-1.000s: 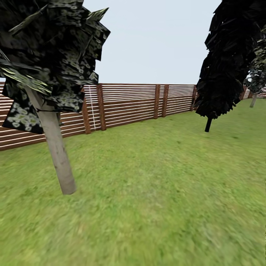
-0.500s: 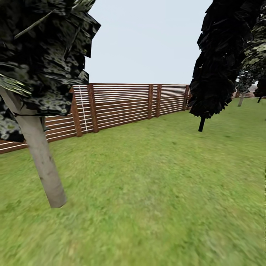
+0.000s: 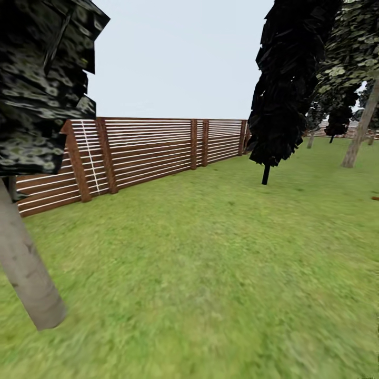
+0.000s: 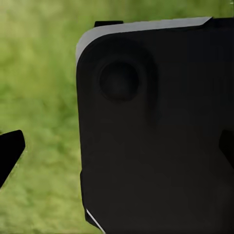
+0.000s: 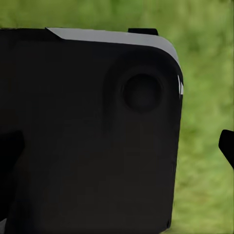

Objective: Take the three Easter eggs out of the wicker basket on the lawn in the garden, then place them on the lawn next to a single tree (choose any tree) so that all three eggs are next to the same tree and none are left in the basket.

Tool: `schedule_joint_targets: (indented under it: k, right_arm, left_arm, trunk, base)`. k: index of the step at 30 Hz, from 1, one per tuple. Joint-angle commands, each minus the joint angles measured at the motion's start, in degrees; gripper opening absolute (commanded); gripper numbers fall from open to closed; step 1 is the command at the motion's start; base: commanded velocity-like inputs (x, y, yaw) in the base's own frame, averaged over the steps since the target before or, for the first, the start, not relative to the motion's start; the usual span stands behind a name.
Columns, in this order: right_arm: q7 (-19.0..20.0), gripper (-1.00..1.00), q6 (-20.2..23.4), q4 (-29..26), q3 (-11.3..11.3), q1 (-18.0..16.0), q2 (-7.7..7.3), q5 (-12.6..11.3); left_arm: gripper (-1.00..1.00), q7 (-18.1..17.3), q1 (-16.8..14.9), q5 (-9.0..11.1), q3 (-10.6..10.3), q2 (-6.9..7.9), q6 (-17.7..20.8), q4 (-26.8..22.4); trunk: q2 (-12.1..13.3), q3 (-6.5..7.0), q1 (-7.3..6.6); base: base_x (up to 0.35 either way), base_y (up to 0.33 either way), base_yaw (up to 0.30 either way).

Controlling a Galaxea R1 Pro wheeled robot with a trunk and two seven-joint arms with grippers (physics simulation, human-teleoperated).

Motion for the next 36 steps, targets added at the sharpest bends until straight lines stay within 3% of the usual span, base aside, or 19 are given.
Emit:
schedule_joint_targets:
  k: [1,17,36]
  right_arm:
    - [0.0,1.00,-0.2,0.1,0.0,-0.1,0.00,0.1]
    - [0.0,1.00,-0.2,0.1,0.0,-0.1,0.00,0.1]
    - [0.0,1.00,-0.2,0.1,0.0,-0.1,0.00,0.1]
  left_arm:
    - [1.00,0.0,0.0,-0.1,0.0,0.01,-0.4,0.0]
    - [1.00,0.0,0.0,-0.1,0.0,0.00,-1.4,0.0]
    - [1.00,0.0,0.0,-0.1,0.0,0.01,-2.1,0.0]
  trunk:
    - [0.0,-0.08,0.03]
    - [0.0,-0.43,0.03]
    - [0.0,-0.85,0.03]
  base:
    - [0.336,0.142,-0.272]
    - [0.336,0.096,-0.273]
    - [0.336,0.009,-0.273]
